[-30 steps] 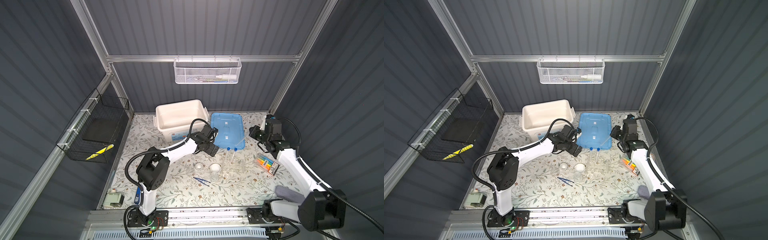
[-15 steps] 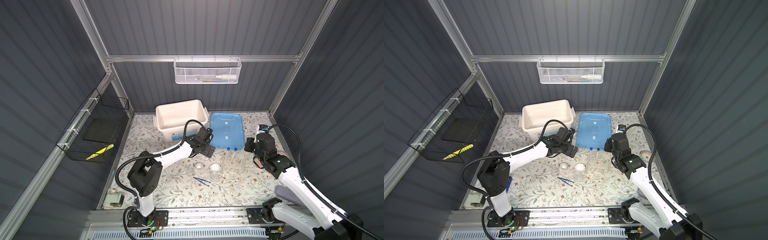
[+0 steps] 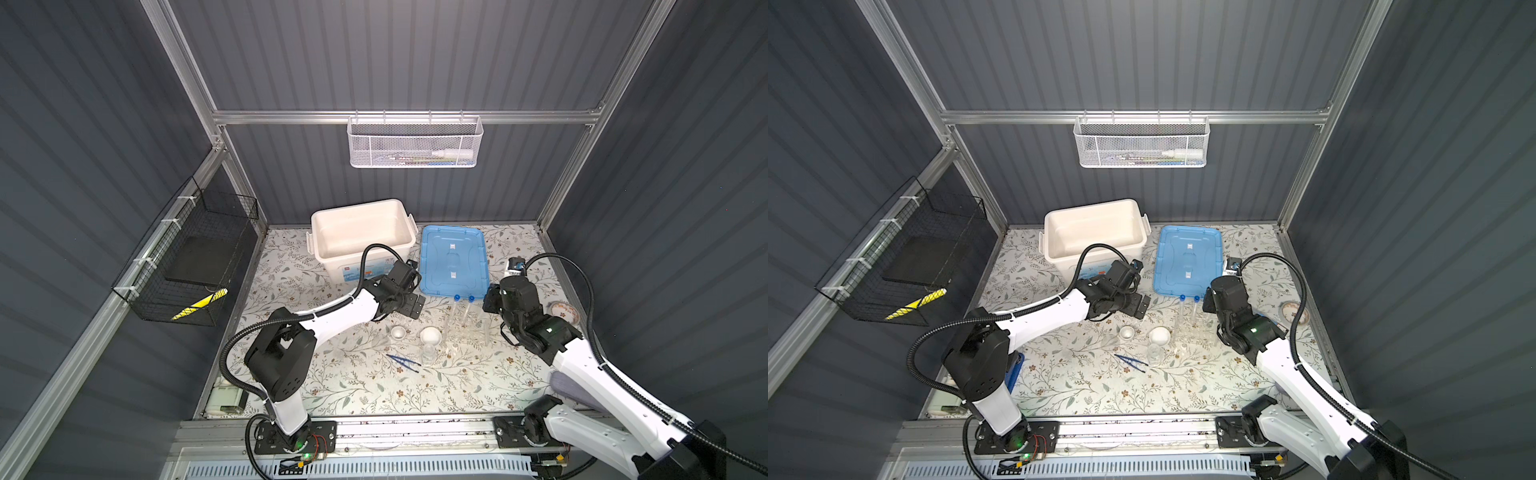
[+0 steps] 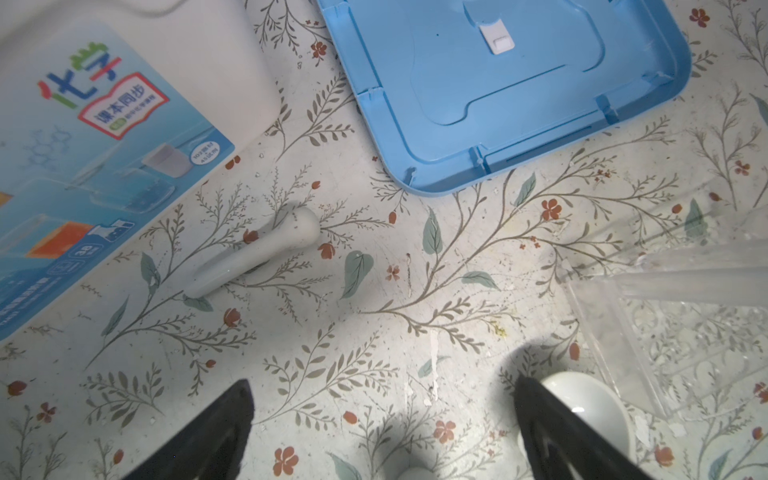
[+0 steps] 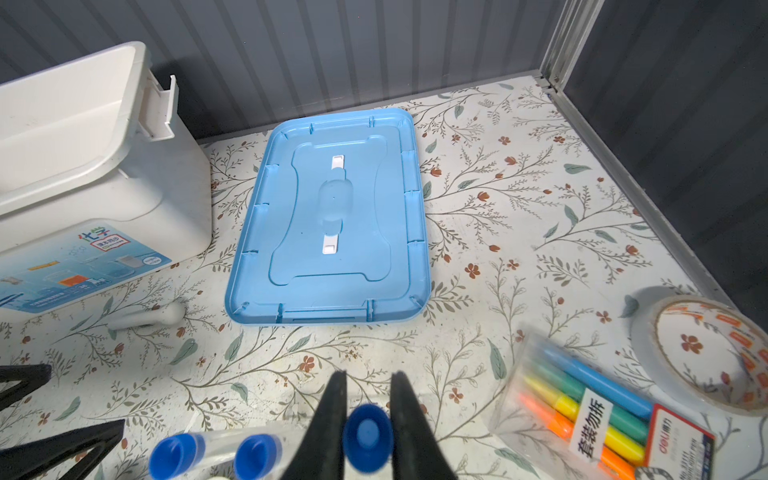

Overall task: Organize the chemistry lab equipment
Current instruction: 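Withdraw the right gripper holding a blue cap while the left gripper opens and draws back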

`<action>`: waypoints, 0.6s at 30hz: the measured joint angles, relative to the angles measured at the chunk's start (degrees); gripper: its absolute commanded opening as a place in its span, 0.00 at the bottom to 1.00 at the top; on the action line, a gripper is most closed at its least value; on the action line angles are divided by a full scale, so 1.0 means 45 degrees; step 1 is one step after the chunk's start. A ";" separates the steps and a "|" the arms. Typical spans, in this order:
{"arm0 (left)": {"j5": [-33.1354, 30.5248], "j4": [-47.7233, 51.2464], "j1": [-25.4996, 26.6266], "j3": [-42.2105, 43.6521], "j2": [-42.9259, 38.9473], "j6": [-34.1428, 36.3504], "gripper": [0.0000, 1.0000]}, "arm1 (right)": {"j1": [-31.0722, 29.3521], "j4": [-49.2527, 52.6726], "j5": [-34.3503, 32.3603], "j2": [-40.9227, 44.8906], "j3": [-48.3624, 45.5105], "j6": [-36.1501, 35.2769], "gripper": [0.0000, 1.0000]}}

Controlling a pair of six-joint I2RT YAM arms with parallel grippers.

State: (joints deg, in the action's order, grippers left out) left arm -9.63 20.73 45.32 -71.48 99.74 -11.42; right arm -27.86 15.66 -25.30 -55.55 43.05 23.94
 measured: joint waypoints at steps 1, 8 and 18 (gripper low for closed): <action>-0.0010 0.0000 0.0000 0.0000 -0.0010 -0.0010 1.00 | -0.0015 -0.0063 -0.0010 0.0000 -0.0063 0.0005 0.20; -0.0015 -0.0058 0.0000 0.0146 -0.0287 -0.0073 1.00 | -0.0097 -0.0189 -0.0010 -0.0034 -0.0306 0.0005 0.20; -0.0015 -0.0102 0.0000 0.0282 -0.0311 -0.0117 1.00 | -0.0097 -0.0350 0.0068 -0.0262 -0.0423 0.0029 0.20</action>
State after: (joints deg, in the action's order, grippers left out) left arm -9.69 20.27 45.32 -70.22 98.35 -11.94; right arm -28.29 14.09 -24.99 -56.73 41.15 24.08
